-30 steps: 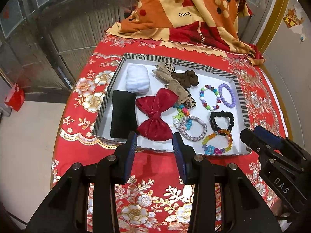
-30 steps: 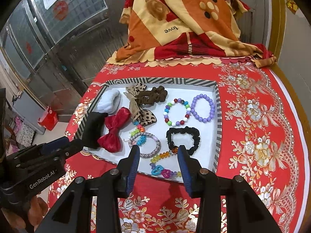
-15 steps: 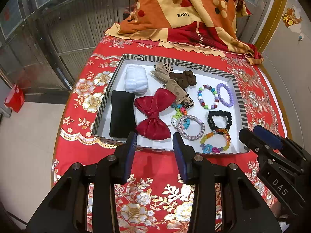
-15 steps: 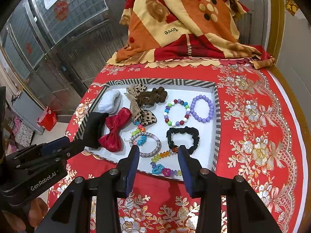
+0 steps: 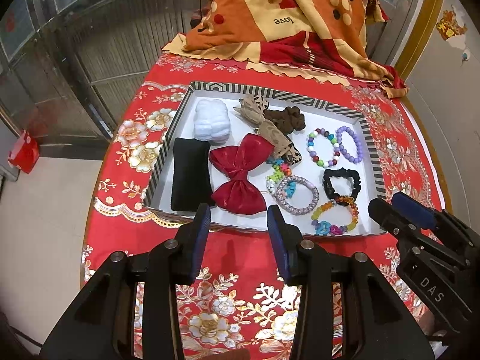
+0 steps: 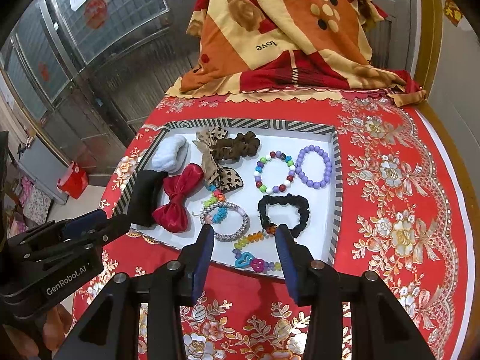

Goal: Organize jewelry

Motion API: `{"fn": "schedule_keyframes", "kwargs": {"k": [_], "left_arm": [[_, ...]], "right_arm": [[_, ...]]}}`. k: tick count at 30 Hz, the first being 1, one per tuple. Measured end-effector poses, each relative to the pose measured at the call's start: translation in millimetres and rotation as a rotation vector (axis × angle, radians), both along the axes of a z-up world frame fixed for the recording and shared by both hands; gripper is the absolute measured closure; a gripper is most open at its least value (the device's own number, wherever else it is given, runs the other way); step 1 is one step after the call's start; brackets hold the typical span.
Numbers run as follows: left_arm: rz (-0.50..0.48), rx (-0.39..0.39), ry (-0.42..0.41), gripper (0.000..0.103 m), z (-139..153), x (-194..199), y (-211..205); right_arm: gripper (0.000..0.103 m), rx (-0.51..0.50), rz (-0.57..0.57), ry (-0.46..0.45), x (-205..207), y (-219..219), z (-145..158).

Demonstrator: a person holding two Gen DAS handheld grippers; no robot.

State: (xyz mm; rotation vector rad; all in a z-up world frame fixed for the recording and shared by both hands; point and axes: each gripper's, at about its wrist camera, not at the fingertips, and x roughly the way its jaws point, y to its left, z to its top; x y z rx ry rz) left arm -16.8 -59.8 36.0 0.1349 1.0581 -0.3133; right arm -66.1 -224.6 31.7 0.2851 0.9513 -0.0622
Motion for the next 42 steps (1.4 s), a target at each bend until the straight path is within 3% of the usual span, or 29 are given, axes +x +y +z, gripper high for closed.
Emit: {"fn": "schedule_keyframes", "kwargs": {"k": [3,5,6,7,42], "left_arm": [[0.0,0.002,0.0,0.065,0.0,0.0,-0.6],[0.001,0.002,0.002,0.065,0.2,-0.1,-0.8],[0.002,0.001,0.001,0.065,-0.4,0.1,-0.8],[0.003,0.001,0.001,0.065,-0.3,0.0,-0.1],[0.0,0.01,0.007,0.065,-5.9,1.6,-1.5]], "right_arm": [[0.061,-0.001,0.002,0.004,0.4,-0.8,-0.4],[0.047,0.001,0.004,0.004,0.3,-1.4,-0.7],[0.034,0.004,0.006,0.001,0.1,-1.6,-0.4],[0.031,0.005,0.008,-0.002,0.0,-1.8,0.0],[0.031,-0.042,0.008,0.034,1.5,-4.4,-6.8]]}}
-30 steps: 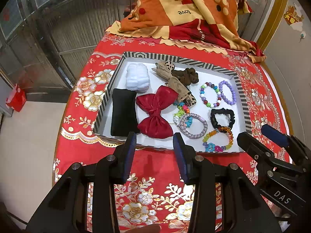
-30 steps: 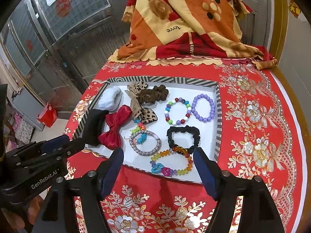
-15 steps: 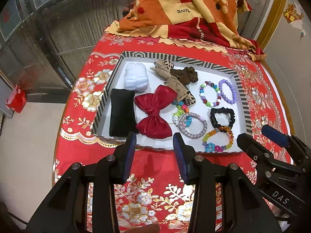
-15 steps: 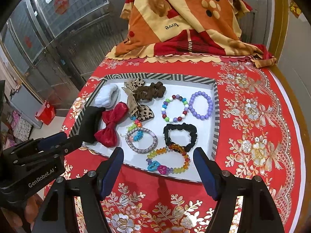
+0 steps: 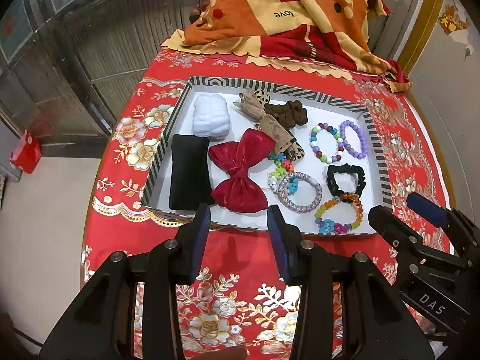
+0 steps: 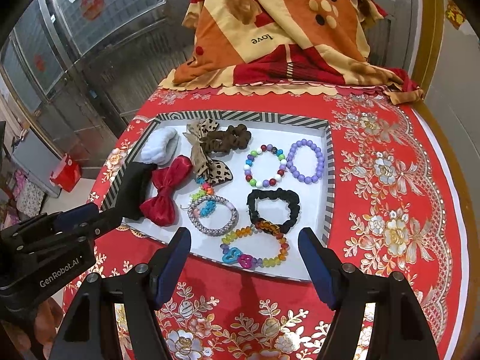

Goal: Organize jewelry

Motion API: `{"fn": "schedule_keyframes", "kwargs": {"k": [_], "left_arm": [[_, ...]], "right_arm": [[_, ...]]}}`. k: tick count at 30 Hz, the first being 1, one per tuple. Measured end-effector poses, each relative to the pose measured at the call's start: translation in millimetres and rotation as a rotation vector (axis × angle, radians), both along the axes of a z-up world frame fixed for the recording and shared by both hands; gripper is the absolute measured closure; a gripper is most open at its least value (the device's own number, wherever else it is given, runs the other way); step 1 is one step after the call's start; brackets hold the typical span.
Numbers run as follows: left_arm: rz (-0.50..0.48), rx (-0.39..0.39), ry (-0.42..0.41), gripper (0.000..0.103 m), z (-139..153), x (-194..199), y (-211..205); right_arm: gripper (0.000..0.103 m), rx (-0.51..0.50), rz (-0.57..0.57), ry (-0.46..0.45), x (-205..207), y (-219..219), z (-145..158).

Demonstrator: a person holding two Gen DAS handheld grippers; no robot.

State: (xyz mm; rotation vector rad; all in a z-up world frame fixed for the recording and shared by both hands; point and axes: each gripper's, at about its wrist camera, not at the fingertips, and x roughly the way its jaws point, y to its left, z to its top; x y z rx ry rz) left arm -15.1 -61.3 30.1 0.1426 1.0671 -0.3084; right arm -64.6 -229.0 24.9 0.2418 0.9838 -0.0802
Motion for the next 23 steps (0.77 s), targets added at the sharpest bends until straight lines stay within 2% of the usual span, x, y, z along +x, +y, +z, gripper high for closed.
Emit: {"fn": "schedule_keyframes", "kwargs": {"k": [16,21,23], "left_arm": [[-0.007,0.005,0.007,0.065,-2.3,2.2,0.9],[-0.026,0.012,-0.023,0.064,-1.3,-0.1,0.6],[-0.027,0.013,-0.028,0.054,-1.3,-0.6,1.4]], "right_arm": [[0.031,0.002,0.007,0.01,2.3,4.5,-1.4],[0.031,-0.002,0.002,0.017,1.7,2.3,-2.5],[0.031,-0.001,-0.007,0.019,0.4,-1.9,-3.8]]}}
